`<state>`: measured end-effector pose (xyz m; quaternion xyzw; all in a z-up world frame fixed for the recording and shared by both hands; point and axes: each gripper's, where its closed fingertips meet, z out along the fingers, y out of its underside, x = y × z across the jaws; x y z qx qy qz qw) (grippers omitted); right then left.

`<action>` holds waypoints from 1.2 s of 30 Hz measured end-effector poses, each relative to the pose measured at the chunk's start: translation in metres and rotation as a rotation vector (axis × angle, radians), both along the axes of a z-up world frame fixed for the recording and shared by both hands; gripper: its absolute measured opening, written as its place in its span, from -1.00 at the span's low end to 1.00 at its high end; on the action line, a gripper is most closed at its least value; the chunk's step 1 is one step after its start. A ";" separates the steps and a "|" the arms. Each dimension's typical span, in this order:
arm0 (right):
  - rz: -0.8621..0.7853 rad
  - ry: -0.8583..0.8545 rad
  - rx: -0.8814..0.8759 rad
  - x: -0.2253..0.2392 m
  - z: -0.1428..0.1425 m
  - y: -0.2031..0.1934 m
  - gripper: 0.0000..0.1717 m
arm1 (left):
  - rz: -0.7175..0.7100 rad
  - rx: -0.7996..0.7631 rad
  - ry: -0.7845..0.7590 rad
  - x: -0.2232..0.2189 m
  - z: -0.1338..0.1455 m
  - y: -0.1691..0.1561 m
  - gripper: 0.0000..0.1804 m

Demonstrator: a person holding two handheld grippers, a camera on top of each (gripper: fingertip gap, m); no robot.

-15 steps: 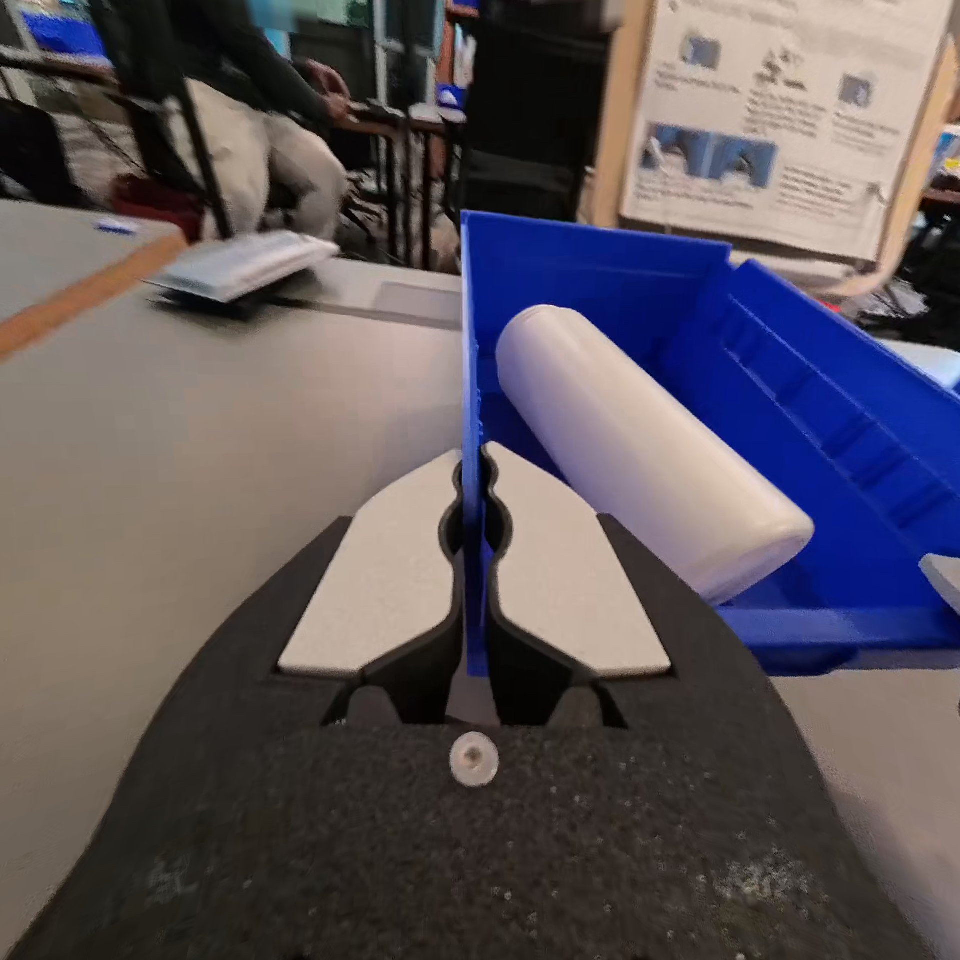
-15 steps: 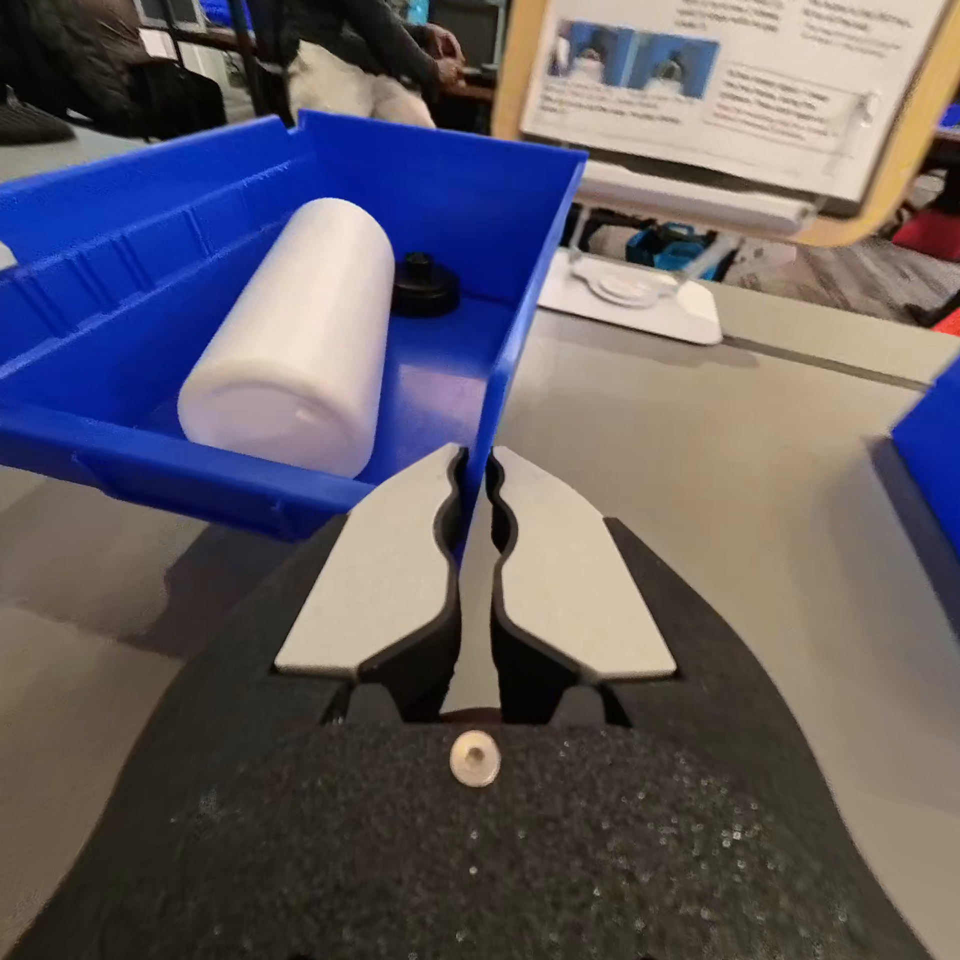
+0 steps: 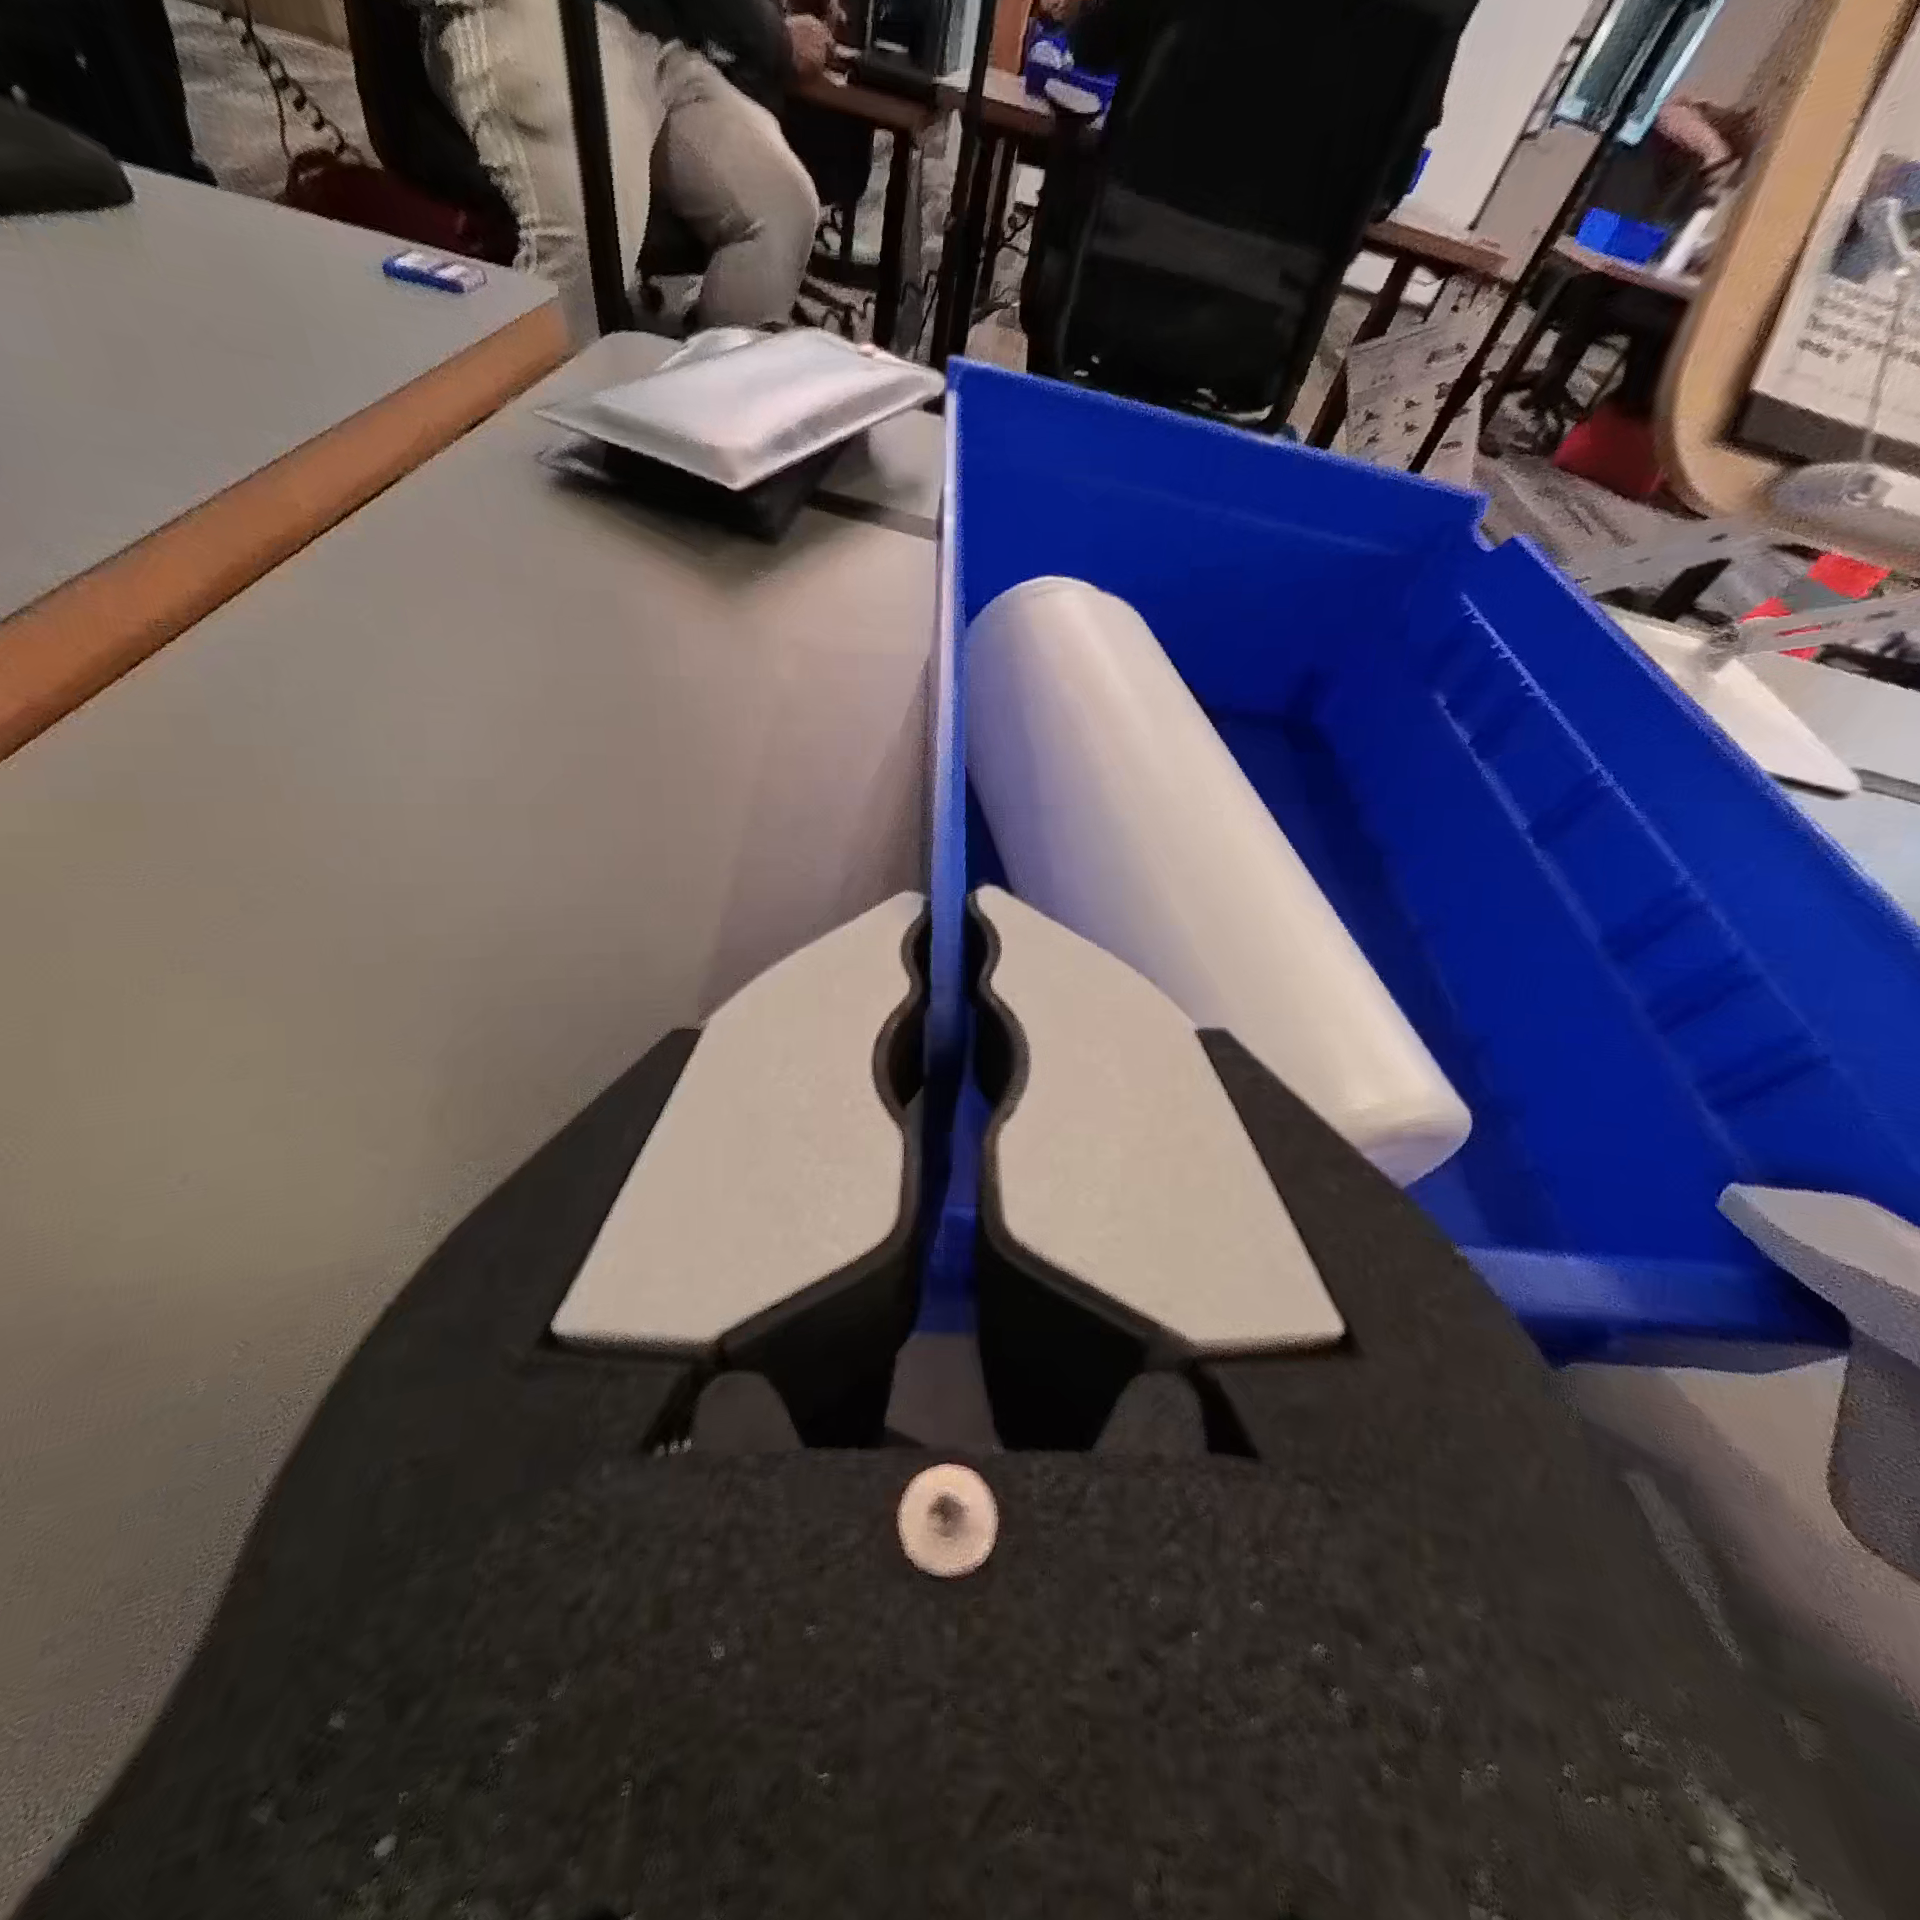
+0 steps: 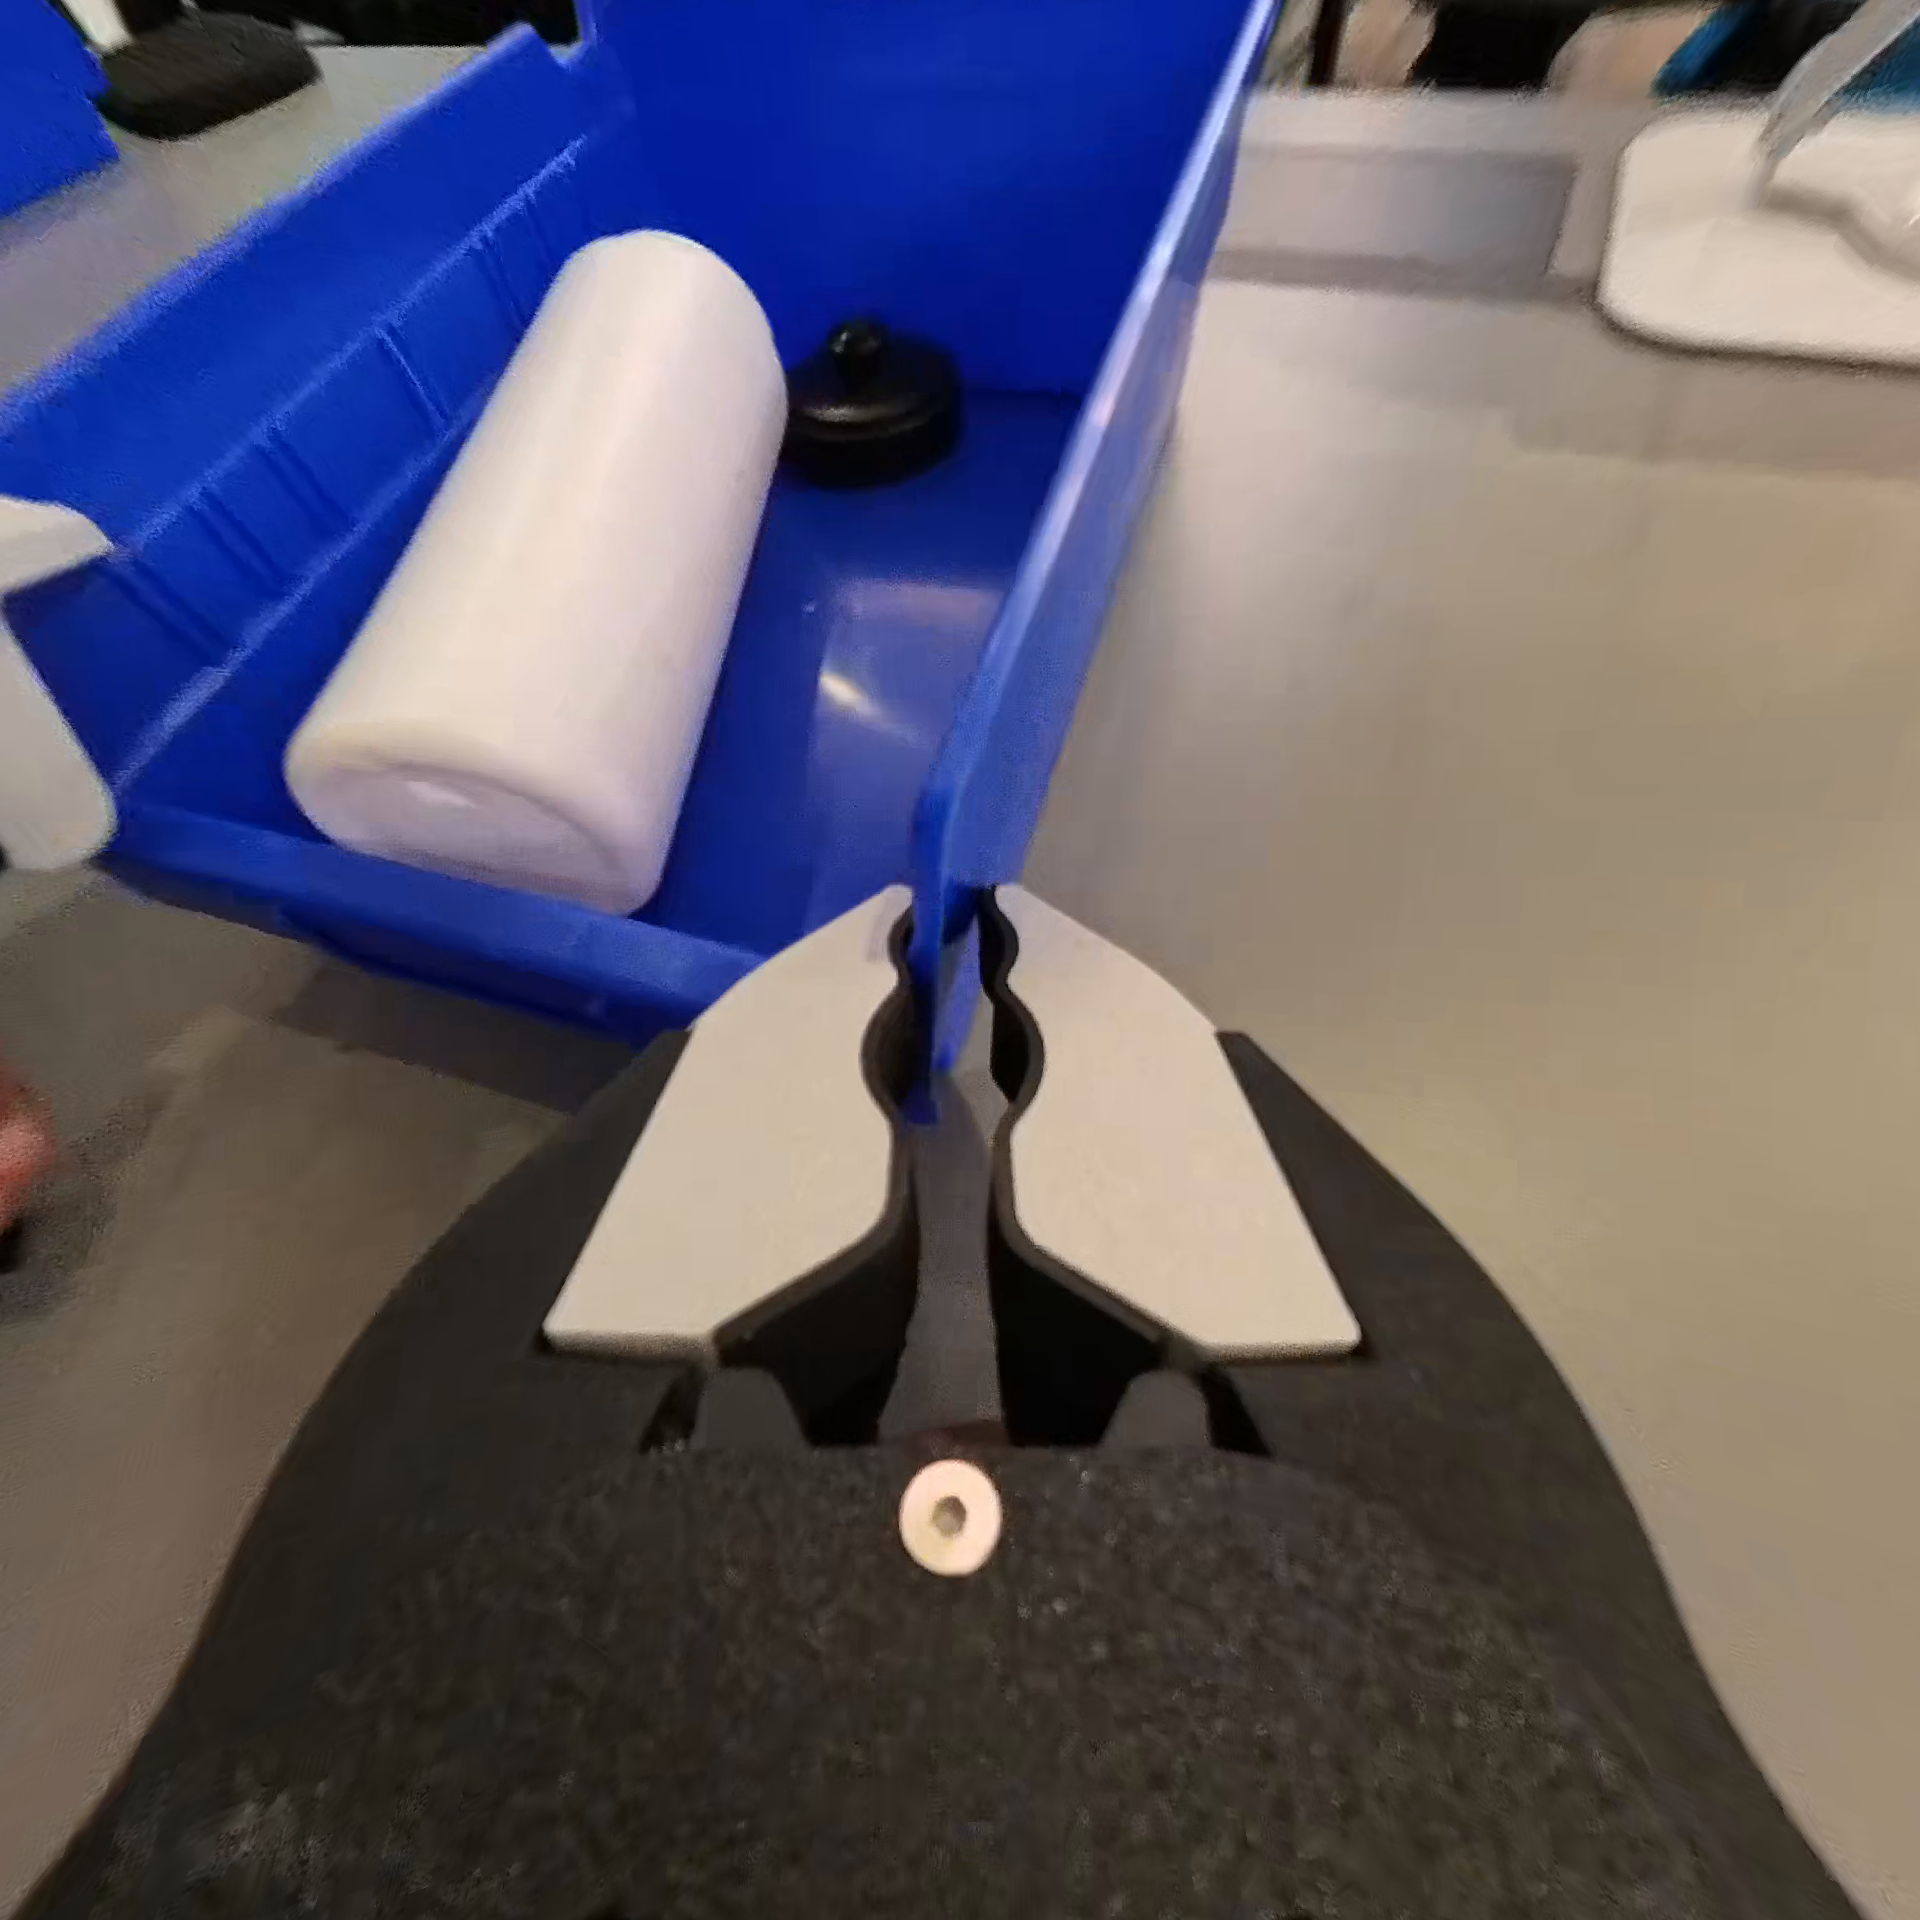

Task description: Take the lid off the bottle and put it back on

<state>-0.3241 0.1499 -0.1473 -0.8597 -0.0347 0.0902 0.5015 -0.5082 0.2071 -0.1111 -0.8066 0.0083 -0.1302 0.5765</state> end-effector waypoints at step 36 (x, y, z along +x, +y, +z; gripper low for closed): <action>-0.226 -0.132 0.184 0.413 0.022 -0.215 -0.39 | -0.402 -0.096 -0.107 0.212 -0.004 -0.187 -0.37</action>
